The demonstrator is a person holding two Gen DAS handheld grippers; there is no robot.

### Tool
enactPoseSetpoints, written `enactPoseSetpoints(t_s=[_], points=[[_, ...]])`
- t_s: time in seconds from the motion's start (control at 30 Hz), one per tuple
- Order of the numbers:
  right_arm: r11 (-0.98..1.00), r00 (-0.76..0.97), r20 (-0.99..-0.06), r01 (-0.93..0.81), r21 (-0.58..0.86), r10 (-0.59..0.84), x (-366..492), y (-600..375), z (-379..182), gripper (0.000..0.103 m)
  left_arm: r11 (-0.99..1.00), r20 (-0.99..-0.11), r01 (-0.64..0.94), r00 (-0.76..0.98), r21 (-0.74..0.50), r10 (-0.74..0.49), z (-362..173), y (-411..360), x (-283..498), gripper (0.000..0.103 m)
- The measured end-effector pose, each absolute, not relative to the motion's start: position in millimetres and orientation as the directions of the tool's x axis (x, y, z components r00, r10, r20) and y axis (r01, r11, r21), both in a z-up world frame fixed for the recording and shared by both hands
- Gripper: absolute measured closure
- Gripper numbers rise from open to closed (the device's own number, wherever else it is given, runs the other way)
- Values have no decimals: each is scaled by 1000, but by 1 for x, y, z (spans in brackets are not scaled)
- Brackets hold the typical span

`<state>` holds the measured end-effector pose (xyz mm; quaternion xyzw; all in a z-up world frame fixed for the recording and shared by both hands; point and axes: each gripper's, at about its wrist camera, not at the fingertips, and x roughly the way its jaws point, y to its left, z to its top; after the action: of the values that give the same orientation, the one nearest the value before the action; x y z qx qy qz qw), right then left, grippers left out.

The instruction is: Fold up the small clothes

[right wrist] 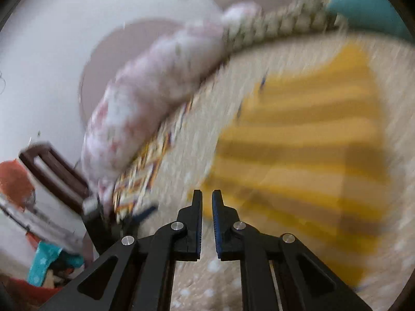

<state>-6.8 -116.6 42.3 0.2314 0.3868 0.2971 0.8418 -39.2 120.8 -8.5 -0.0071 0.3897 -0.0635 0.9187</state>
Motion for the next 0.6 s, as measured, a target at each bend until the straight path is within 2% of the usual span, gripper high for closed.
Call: enactPoseSetpoints(t_s=[0.13,0.2,0.27,0.33,0.4,0.43,0.47,0.6], points=[[695,624,-467,-177,697,627,41,-177,44,94,992,-718,108,686,-57,-116,-9,120,-39,1],[686,627,-508,-60,725,591,72,-198,19,95,993,-719,108,686,-55,-115,-9,120,-38,1],[672,603,-555,41,739,574,93,-209,-16,103,993,-719,109,686,-54,-114,-8,120,-39,1],[628,621,-519,55,776,587,95,-216,-25,103,993,-718,109,687,-53,-114,-9,120,-39,1],[667,634,-543,56,743,551,88,-212,-11,103,993,-717,109,688,-51,-112,-9,119,-39,1],[694,645,-547,36,719,534,83,-210,-2,96,993,-718,108,688,-48,-110,-9,119,-38,1],[719,660,-537,-6,695,525,75,-201,12,94,993,-717,108,688,-46,-108,-10,119,-38,1],[646,664,-433,-100,757,610,45,-198,23,94,993,-717,109,689,-43,-106,-10,119,-38,1]])
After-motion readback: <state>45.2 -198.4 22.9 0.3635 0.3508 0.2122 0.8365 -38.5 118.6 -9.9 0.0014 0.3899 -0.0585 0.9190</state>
